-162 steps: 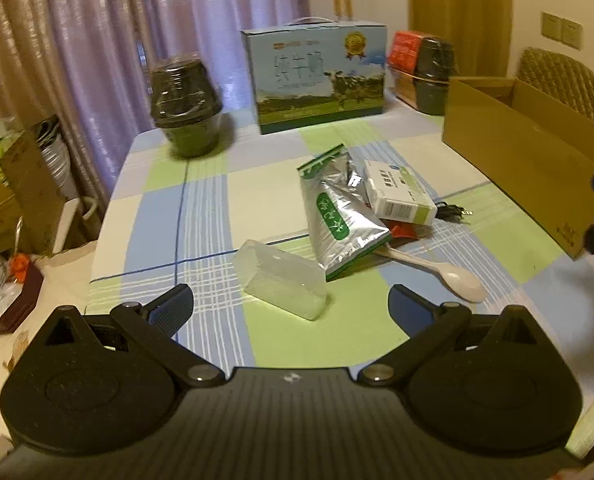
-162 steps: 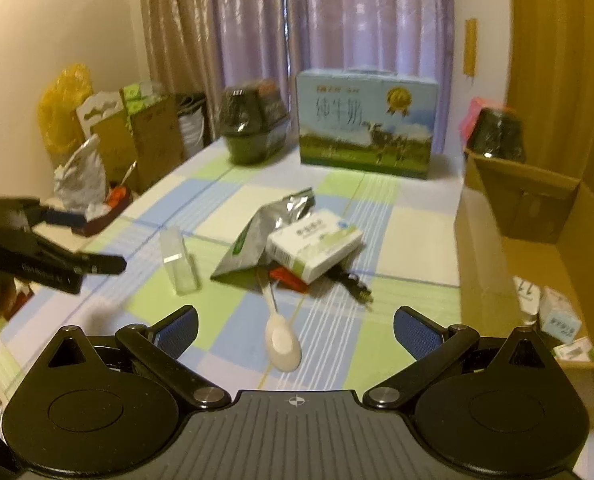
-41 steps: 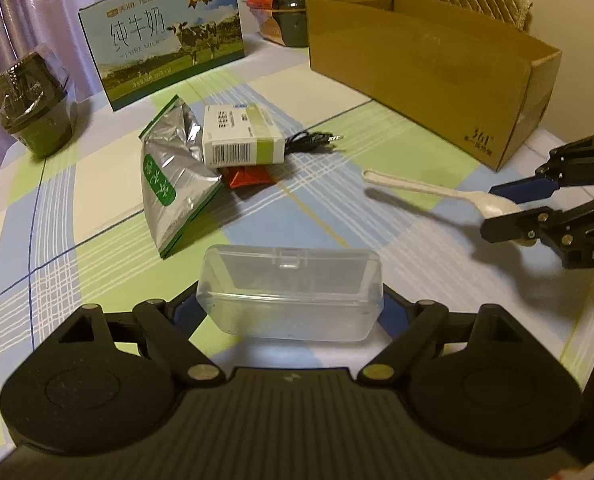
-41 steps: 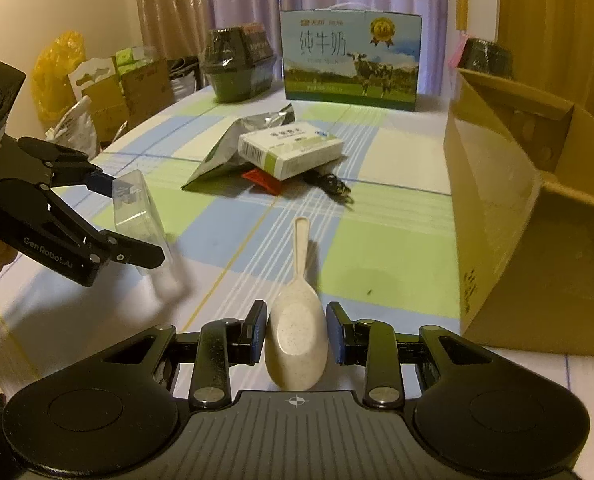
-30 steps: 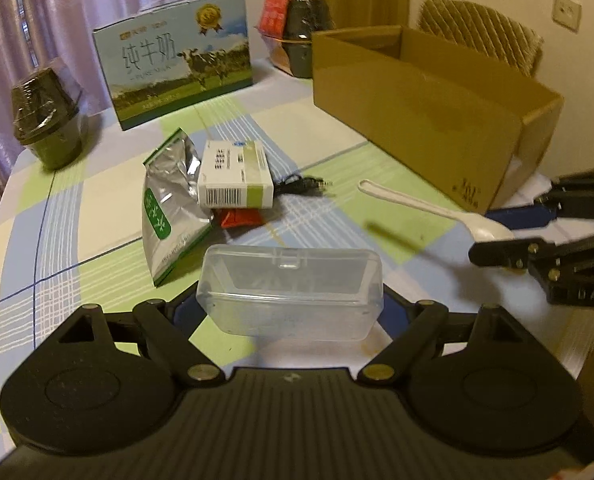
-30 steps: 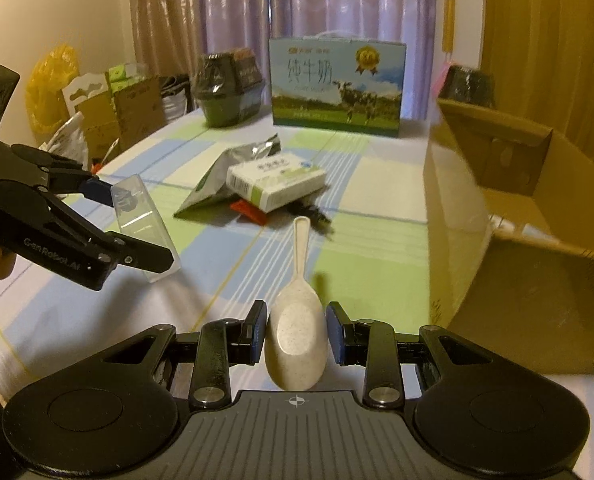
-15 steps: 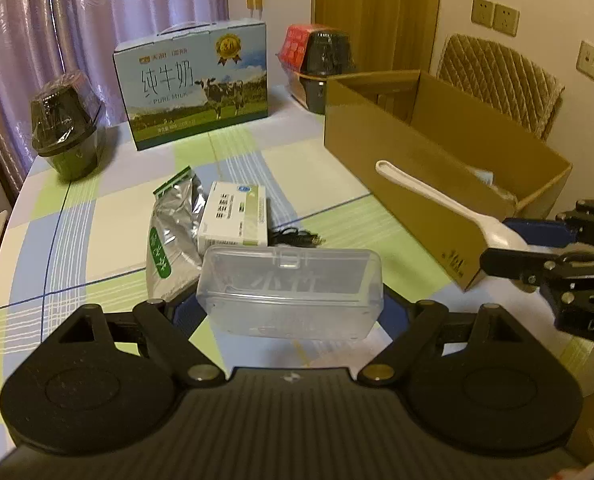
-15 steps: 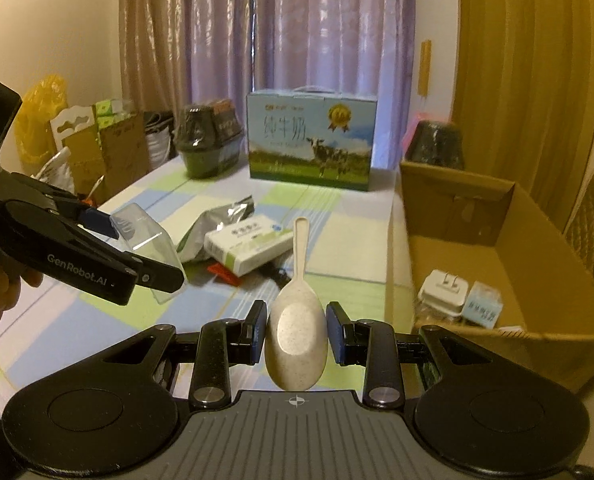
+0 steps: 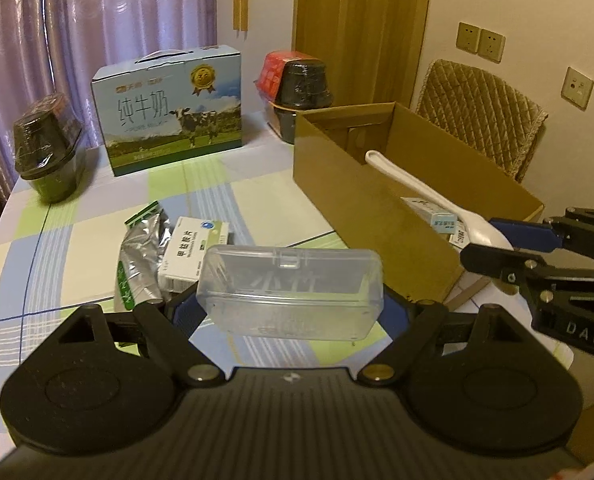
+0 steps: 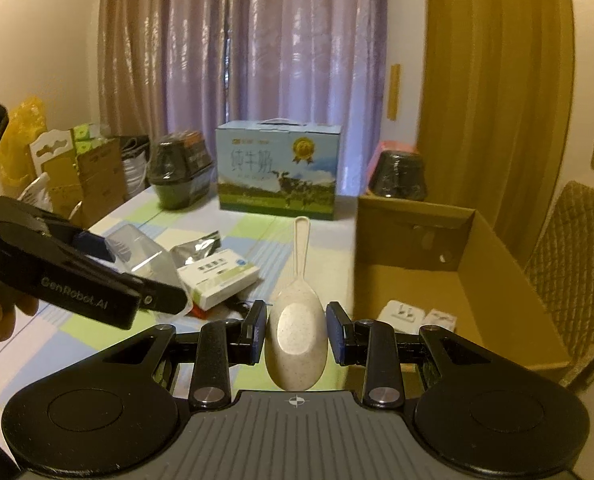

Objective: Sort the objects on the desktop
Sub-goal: 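Carry the clear case and the spoon with both grippers over the cardboard box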

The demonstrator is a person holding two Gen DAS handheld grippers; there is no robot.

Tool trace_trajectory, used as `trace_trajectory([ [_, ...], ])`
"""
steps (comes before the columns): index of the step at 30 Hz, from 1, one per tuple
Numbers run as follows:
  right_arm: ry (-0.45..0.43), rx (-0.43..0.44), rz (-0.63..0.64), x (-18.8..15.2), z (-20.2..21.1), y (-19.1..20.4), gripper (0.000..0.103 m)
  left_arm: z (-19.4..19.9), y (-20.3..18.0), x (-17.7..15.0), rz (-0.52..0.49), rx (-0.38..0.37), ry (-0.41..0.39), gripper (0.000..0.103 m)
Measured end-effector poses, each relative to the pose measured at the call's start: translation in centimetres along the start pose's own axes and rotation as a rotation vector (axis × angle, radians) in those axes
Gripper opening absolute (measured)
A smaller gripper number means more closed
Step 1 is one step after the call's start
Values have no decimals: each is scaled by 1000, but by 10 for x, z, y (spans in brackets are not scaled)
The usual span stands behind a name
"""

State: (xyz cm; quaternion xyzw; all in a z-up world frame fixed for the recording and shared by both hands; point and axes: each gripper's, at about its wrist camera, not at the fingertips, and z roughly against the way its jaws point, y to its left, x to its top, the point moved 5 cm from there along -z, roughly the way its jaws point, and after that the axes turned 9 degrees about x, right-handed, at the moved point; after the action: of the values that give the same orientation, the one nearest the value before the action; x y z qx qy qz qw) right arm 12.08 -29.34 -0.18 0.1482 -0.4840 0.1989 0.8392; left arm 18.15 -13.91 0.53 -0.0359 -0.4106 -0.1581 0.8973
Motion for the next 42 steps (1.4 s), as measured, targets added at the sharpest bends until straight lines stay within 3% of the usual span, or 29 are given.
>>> trace_trajectory([
  [10, -28, -82, -46, 7, 13, -45, 29, -6, -25, 13, -9, -34, -16, 84],
  [27, -37, -185, -122, 5, 31, -138, 29, -38, -114, 55, -129, -153, -102, 84],
  [42, -17, -201, -166, 1, 14, -172, 29, -77, -148, 66, -131, -234, -88, 84],
])
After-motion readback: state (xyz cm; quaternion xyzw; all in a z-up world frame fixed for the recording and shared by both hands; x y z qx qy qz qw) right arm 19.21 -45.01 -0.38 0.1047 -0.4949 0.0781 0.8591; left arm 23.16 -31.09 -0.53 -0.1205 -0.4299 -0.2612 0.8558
